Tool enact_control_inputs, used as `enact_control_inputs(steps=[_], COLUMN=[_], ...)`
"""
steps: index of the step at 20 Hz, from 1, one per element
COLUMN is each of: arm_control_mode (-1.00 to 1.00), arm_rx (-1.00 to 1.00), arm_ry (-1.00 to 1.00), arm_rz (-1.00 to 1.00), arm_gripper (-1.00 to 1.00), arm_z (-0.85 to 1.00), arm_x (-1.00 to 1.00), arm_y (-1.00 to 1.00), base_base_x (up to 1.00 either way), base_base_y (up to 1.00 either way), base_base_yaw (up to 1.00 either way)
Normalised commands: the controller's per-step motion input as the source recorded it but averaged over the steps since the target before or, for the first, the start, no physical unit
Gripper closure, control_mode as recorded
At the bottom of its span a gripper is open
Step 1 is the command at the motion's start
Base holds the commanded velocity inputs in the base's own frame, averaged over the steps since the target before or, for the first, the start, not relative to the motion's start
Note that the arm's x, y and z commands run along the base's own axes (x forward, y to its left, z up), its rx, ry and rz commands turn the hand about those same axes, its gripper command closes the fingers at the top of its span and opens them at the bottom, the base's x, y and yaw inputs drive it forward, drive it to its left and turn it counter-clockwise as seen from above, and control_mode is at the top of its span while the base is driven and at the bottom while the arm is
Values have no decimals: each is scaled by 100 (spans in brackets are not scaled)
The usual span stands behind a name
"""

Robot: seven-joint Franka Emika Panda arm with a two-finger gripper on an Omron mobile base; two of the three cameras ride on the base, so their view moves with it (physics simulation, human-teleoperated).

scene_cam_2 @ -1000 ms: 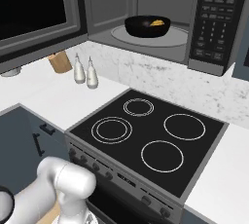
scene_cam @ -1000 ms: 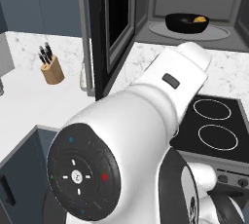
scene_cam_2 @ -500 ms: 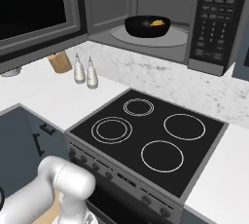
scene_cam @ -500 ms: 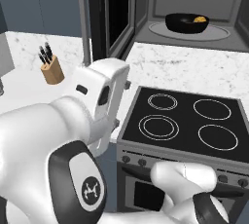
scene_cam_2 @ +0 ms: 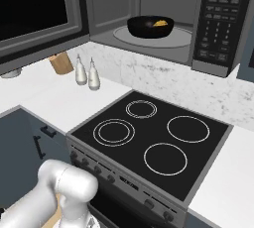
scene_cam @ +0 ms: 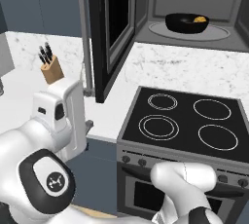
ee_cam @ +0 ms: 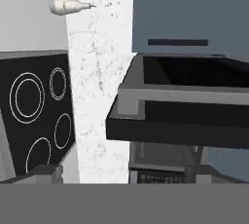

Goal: Pick the squash from the sink and place it in the bowl. Then pick the bowl and place it in the microwave. Then close the microwave door and press the start button.

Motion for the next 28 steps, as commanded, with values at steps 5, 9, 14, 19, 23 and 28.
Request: enact_control_inputs(steps=[5,9,14,19,23,28], arm_control_mode=[-100,-100,-100,-100,-100,-100], arm_rx=[-6,0,0,0,0,0], arm_ry=[0,0,0,0,0,0], arm_rz=[-1,0,-1,-6,-9,-8], arm_gripper=[-100,-100,-100,-100,-100,-100], arm_z=[-4,-19,-16,0,0,4], arm_x=[70,67,58,32,11,13], arm_y=[51,47,49,26,-3,-38], base_base_x=[0,0,0,0,0,0], base_base_y=[0,0,0,0,0,0], base_base_yaw=[0,0,0,0,0,0])
